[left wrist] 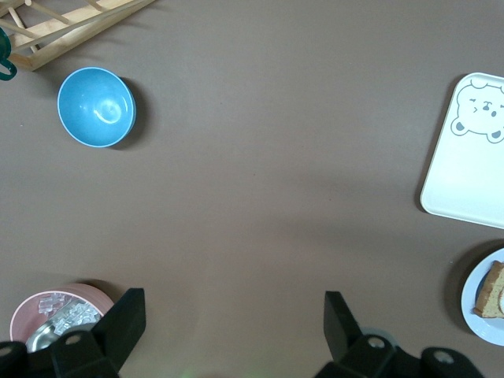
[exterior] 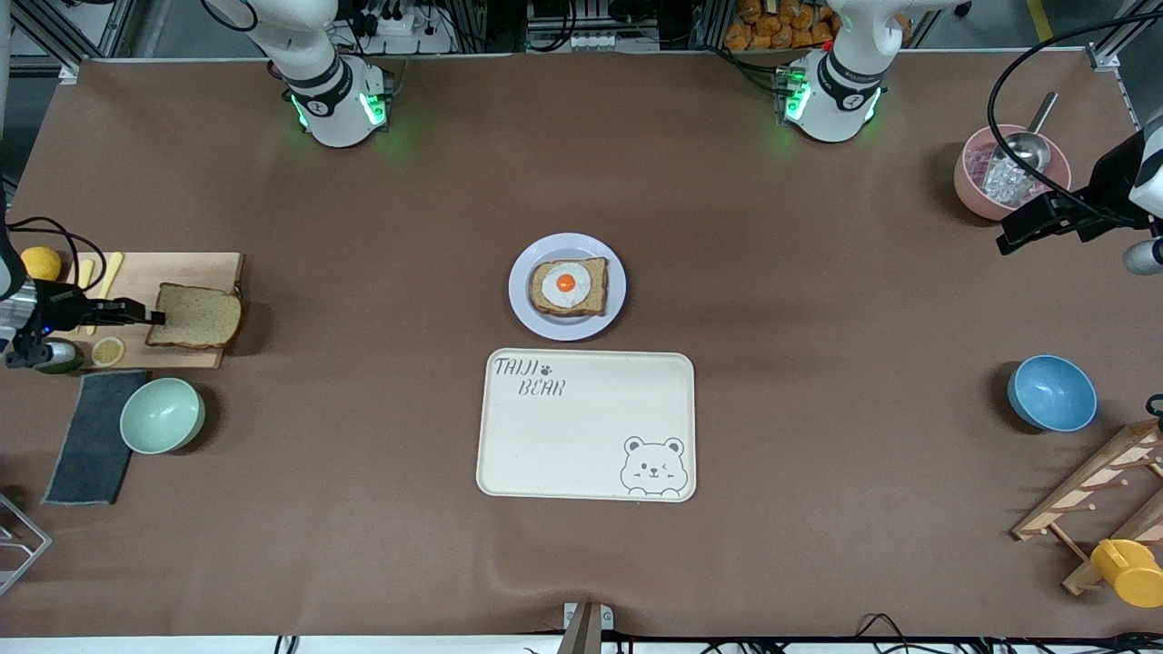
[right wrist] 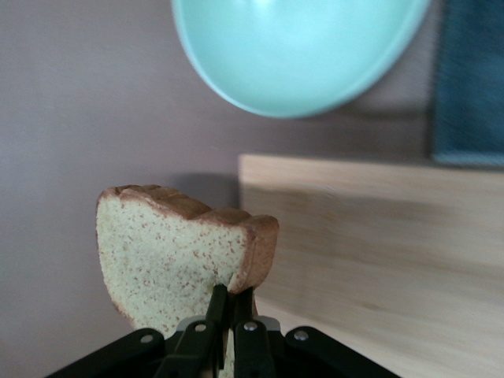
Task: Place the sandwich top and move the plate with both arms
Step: 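Lift the bread slice with the right gripper off the board, then carry the bread slice with the right gripper onto the egg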
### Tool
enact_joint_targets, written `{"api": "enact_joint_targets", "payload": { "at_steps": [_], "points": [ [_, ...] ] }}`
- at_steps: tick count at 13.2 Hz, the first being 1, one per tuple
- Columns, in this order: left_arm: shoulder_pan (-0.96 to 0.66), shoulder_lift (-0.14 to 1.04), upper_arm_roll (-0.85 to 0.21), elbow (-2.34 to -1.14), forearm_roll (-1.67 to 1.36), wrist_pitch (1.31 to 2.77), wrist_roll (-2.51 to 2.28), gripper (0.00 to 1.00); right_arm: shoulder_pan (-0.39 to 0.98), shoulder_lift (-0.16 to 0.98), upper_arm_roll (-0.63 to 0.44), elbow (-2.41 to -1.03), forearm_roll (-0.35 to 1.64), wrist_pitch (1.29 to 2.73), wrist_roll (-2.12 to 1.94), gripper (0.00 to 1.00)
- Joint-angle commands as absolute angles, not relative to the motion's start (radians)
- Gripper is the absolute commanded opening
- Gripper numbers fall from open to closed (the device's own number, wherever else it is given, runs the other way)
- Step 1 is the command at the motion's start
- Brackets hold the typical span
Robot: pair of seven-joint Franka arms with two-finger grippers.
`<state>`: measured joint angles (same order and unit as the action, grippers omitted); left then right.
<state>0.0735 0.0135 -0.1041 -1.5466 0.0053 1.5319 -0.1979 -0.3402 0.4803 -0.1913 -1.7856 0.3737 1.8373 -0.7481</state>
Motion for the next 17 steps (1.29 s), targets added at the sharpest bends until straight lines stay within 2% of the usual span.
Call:
{"api": "enact_joint_targets", "payload": {
  "at_steps": [1,9,17],
  "points": [
    [0.081,-0.003,-0.109,-1.551,0.008,1.522,-0.193,1.00,-0.286,0.445,-0.195,-1.782,0.414,1.802,-0.691,0.00],
    [0.081,-0.003,-0.110,-1.548,0.006,1.523,-0.193,1.00,-0.066,0.416,-0.195,-1.792,0.532,1.712,-0.540,0.00],
    [0.081,-0.002,-0.109,-1.549,0.008,1.523,-0.189,1.00,0.230,0.373,-0.195,-1.813,0.629,1.732,-0.249,0.00]
  ]
}}
